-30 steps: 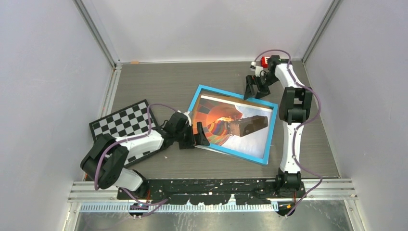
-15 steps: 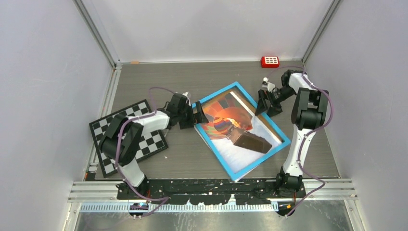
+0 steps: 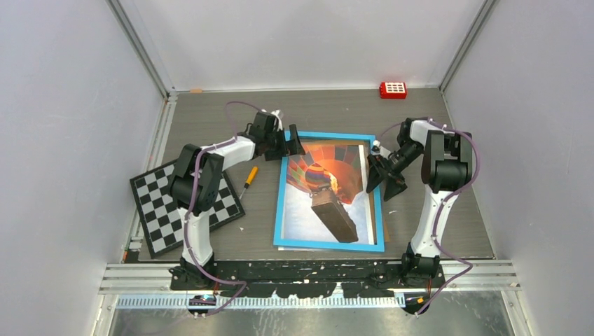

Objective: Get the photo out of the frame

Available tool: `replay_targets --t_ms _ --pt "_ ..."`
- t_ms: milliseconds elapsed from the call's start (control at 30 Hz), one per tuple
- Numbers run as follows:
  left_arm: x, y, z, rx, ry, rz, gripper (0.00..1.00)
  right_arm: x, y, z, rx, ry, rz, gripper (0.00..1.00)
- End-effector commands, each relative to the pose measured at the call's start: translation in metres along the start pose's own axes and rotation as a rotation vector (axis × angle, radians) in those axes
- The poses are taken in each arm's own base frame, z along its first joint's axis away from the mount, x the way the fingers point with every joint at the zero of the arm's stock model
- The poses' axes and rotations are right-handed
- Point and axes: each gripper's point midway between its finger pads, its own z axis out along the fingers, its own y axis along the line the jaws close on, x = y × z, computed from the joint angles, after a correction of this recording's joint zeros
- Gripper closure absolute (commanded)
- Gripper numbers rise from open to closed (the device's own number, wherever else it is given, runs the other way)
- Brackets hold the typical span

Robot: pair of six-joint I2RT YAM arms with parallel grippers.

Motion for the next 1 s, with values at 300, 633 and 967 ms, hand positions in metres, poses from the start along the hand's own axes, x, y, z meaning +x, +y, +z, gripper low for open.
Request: replay_targets --t_ms 300,633,967 --pt "0.009 0.017 0.013 -0.037 0.080 0.035 0.00 -0.071 -0.023 0.002 0.189 -0.154 -0.048 0.01" --pt "0.028 0.027 -0.056 -0.082 0.144 -0.019 0.00 -0.035 -0.019 -0.023 0.216 -0.119 0.015 0.07" --pt "0.093 0.036 -0.086 -0.072 0.266 -0.093 0.13 -0.002 0.001 -0.014 0.170 -0.067 0.065 0.18"
